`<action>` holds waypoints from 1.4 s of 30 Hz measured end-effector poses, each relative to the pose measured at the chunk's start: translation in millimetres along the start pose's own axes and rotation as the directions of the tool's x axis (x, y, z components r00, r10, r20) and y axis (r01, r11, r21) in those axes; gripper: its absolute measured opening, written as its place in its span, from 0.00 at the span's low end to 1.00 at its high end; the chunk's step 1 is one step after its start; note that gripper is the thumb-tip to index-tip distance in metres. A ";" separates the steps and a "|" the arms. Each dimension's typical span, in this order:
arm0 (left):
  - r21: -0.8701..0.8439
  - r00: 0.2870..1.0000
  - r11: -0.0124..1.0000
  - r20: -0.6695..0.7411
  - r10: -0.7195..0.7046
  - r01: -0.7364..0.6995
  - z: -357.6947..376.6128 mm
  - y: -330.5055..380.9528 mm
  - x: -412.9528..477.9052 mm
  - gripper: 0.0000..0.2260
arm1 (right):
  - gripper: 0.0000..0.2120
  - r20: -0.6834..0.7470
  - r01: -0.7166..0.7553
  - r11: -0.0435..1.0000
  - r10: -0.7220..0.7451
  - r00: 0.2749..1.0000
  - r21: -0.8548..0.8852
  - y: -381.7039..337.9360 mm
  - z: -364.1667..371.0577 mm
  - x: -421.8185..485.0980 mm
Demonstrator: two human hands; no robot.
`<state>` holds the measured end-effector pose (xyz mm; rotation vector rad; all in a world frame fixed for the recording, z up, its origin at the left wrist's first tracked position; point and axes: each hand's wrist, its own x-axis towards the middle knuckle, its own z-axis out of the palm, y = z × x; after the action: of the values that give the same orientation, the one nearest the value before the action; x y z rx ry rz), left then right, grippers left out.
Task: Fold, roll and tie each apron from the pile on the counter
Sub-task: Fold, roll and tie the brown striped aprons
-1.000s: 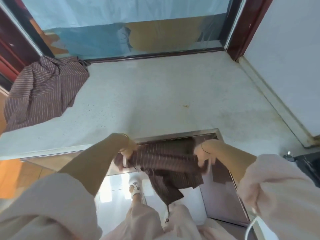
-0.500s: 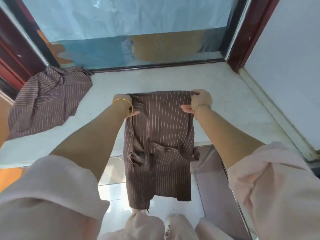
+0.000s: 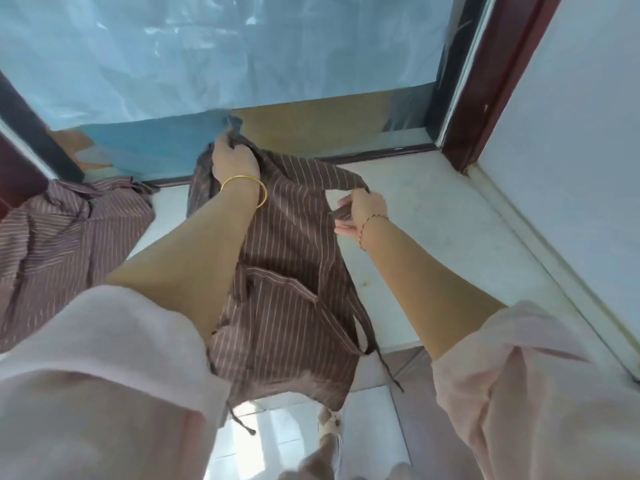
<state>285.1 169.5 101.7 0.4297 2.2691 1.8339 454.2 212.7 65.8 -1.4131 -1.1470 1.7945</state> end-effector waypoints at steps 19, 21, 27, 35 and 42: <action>0.783 0.794 0.461 0.560 -0.234 -0.417 173.7 -160.1 54.0 0.18 | 0.24 -0.221 -0.190 0.144 -0.245 0.944 -0.971 64.3 -75.3 193.5; 0.815 0.779 0.393 0.551 -0.298 -0.426 167.7 -176.3 57.9 0.22 | 0.24 -0.043 -0.014 0.168 -0.166 0.985 -0.986 77.8 -48.5 205.2; 0.761 0.668 0.256 0.647 -0.368 -0.596 156.7 -205.1 63.5 0.38 | 0.27 0.151 0.145 -0.074 -0.068 0.986 -0.987 111.3 -47.5 220.9; 0.728 0.670 0.238 0.685 -0.286 -0.643 144.1 -210.9 56.7 0.43 | 0.26 0.010 0.004 -0.074 -0.081 0.997 -0.997 72.3 -83.2 238.6; 0.737 0.676 0.379 0.670 -0.307 -0.559 156.0 -201.5 74.2 0.36 | 0.28 0.315 0.314 0.045 0.025 0.949 -0.949 49.3 -28.7 268.3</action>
<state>245.6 299.7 -126.1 1.2833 2.3300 -0.0483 411.8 423.8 -104.1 -1.5485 -2.9581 0.7654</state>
